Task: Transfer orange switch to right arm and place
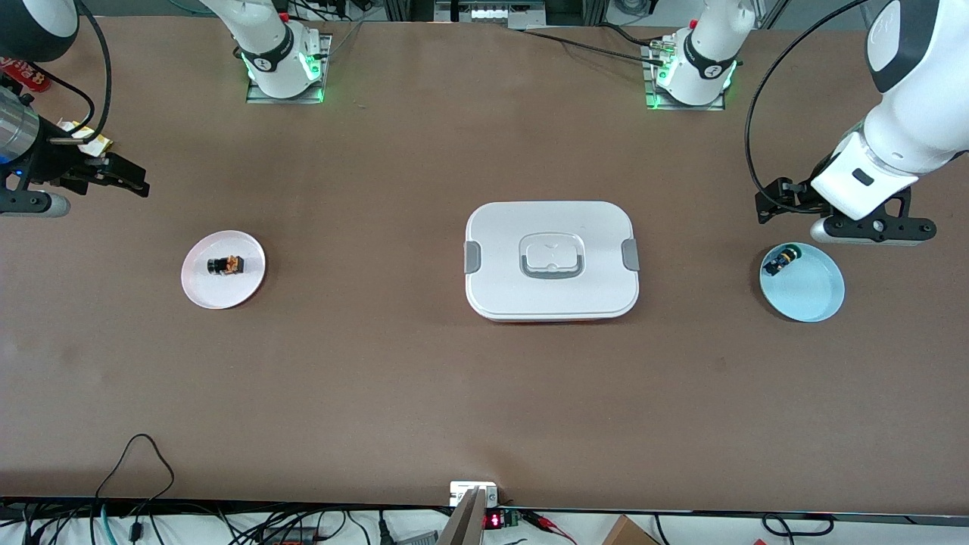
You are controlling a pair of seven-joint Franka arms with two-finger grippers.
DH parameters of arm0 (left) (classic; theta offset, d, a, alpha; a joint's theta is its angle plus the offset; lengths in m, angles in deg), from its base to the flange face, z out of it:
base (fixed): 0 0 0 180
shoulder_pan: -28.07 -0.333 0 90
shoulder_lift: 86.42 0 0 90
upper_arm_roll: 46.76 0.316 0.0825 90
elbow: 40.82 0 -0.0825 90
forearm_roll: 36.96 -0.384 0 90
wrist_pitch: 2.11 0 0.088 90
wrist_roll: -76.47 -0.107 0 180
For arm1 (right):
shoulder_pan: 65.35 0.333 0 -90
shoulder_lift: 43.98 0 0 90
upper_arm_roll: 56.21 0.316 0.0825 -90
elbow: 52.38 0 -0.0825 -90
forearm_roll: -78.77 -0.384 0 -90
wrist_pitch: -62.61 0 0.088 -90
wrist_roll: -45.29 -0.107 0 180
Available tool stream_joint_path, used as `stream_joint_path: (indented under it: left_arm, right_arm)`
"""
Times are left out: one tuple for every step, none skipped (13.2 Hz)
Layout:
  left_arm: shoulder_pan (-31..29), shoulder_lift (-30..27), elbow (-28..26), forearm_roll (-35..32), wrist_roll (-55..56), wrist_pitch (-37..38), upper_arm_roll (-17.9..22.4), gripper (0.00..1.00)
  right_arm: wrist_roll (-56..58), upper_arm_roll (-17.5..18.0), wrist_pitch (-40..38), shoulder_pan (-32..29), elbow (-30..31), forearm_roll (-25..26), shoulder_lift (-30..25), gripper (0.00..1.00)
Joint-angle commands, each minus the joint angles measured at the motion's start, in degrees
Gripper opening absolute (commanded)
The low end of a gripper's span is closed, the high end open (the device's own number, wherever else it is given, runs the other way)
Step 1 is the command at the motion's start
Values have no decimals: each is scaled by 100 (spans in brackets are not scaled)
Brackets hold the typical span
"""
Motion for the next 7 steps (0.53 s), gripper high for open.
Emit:
stream_joint_path:
  left_arm:
    - [-44,27,91,60,14,83,-21,100]
    - [-44,27,92,60,14,83,-21,100]
    - [-44,27,92,60,14,83,-21,100]
    - [-44,36,92,60,14,83,-21,100]
    - [-44,36,92,60,14,83,-21,100]
    - [-44,36,92,60,14,83,-21,100]
    - [-44,36,92,60,14,83,-21,100]
  right_arm:
    - [-1,127,-86,-16,-38,-77,-11,100]
    - [-9,92,-60,-25,-73,-86,-19,100]
    - [-9,83,-112,-34,-204,-86,-37,100]
    - [8,74,-121,-69,-301,-86,-37,100]
    - [17,74,-121,-86,-328,-86,-28,100]
    - [26,65,-130,-87,-320,-86,-28,100]
    - [34,74,-130,-78,-328,-78,-28,100]
